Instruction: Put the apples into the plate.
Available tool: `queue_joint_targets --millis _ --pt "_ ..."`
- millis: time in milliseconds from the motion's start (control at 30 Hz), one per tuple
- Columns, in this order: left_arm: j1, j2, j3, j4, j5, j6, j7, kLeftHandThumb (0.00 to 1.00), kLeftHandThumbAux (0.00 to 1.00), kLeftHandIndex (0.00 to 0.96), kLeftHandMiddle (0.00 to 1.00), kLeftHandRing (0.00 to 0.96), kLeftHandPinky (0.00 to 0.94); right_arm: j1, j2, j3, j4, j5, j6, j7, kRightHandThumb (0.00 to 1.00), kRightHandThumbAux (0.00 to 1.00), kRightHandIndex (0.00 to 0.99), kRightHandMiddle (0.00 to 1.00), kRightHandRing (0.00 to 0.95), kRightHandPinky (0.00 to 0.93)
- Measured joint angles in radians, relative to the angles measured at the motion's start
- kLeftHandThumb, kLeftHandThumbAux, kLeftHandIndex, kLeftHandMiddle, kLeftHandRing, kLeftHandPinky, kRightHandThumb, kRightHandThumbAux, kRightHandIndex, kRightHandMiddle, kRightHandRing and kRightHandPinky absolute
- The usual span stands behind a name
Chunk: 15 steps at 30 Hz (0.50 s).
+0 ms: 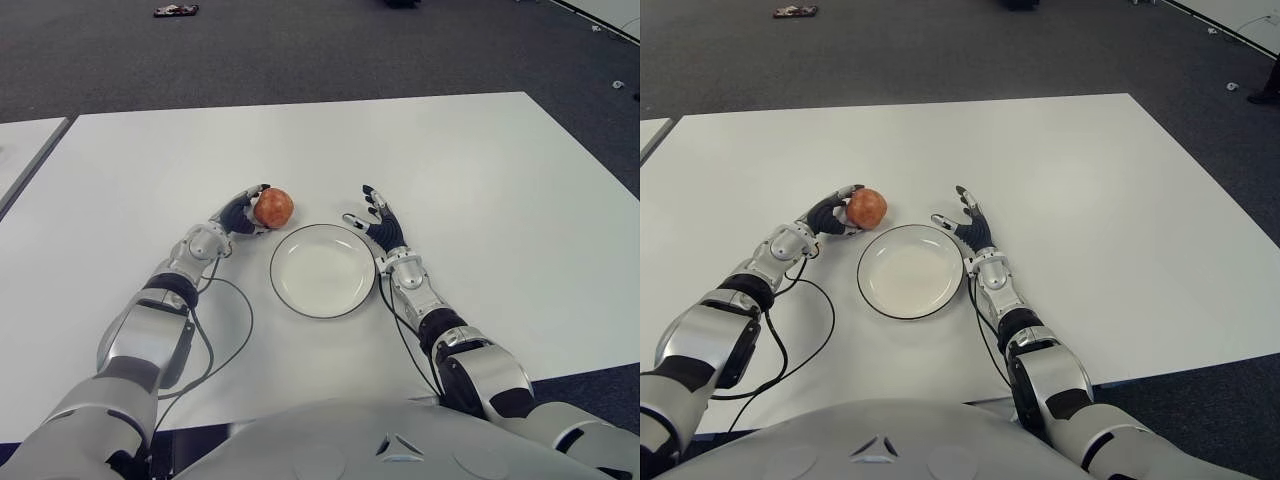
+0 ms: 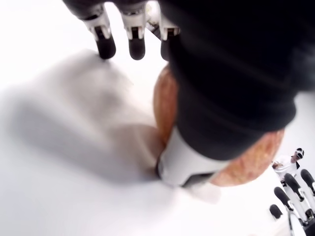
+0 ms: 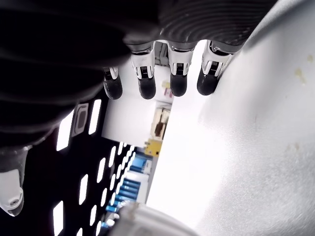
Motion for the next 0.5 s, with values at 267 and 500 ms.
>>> queue_joint_targets --millis 267,500 --pt "0.0 0.0 -0.014 0.001 0.01 -0.004 0.015 0.346 0.48 0.0 0.0 0.0 0.0 0.0 0.0 0.0 0.0 0.0 0.0 0.001 0.054 0.535 0.0 0.0 0.0 0.003" --pt "-0.01 -0.007 0.006 0.013 -0.011 0.009 -0.018 0.598 0.418 0.0 0.0 0.0 0.02 0.0 0.0 0.0 0.001 0.0 0.001 0.001 0.058 0.53 0.0 0.0 0.0 0.005"
